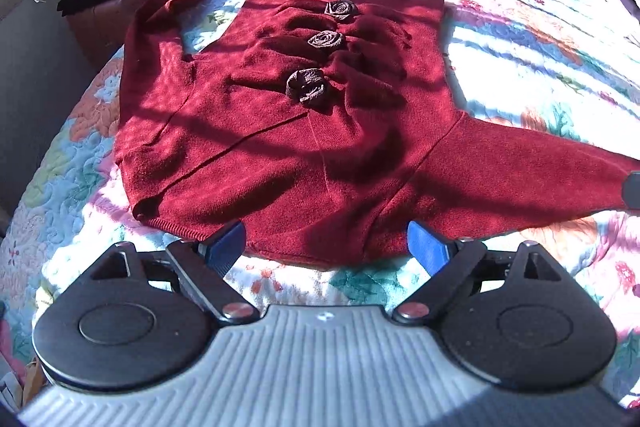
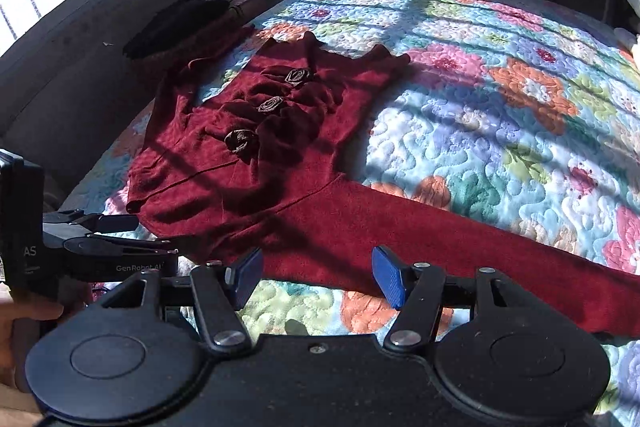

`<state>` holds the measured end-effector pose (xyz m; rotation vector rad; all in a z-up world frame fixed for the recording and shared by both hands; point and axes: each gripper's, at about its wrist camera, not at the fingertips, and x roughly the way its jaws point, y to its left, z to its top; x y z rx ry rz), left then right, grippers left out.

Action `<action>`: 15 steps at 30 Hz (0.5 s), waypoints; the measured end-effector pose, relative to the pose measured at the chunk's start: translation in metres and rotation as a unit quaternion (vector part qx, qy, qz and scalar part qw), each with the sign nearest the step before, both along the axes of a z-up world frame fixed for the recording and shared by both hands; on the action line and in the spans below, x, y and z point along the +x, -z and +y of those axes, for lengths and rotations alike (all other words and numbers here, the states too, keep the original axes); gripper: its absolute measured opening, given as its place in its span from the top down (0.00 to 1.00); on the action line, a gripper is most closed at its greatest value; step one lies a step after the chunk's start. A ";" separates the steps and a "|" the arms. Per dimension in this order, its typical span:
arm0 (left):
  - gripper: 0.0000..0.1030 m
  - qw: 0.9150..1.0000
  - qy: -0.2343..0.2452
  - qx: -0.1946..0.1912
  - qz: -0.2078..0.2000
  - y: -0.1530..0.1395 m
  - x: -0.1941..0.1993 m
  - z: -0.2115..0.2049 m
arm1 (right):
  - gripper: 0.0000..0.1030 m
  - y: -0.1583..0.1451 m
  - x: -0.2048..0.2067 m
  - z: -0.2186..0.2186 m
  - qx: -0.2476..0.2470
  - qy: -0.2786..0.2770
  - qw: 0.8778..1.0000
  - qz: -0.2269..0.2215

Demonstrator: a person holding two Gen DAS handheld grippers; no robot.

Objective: Fold clothes

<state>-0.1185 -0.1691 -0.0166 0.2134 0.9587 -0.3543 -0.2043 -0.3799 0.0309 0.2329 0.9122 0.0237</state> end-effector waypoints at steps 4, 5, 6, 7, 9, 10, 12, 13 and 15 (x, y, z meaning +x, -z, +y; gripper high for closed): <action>0.14 0.999 0.014 -0.026 0.019 -0.004 -0.004 0.005 | 0.36 -0.005 0.006 0.020 -0.024 -0.011 1.000 0.004; 0.14 0.999 0.019 -0.022 0.014 -0.006 -0.006 0.004 | 0.36 -0.006 0.006 0.023 -0.025 -0.011 1.000 0.004; 0.14 1.000 0.023 -0.016 0.003 -0.008 -0.009 0.003 | 0.36 -0.007 0.006 0.025 -0.026 -0.011 1.000 0.003; 0.14 1.000 0.026 -0.010 -0.008 -0.011 -0.012 0.003 | 0.36 -0.008 0.006 0.027 -0.026 -0.010 1.000 0.002; 0.14 0.999 0.023 -0.017 -0.021 -0.019 -0.015 0.005 | 0.34 -0.009 0.006 0.030 -0.019 -0.005 1.000 -0.001; 0.14 0.999 0.020 -0.026 -0.021 -0.023 -0.016 0.007 | 0.32 -0.009 0.007 0.031 -0.016 0.000 1.000 -0.002; 0.14 0.998 0.022 -0.049 -0.016 -0.028 -0.018 0.010 | 0.31 -0.008 0.010 0.034 -0.011 0.011 1.000 -0.004; 0.14 0.998 0.027 -0.058 -0.014 -0.030 -0.020 0.012 | 0.31 -0.008 0.011 0.035 -0.010 0.013 1.000 -0.006; 0.14 0.998 0.030 -0.059 -0.009 -0.031 -0.021 0.012 | 0.31 -0.008 0.013 0.039 -0.015 0.011 1.000 -0.009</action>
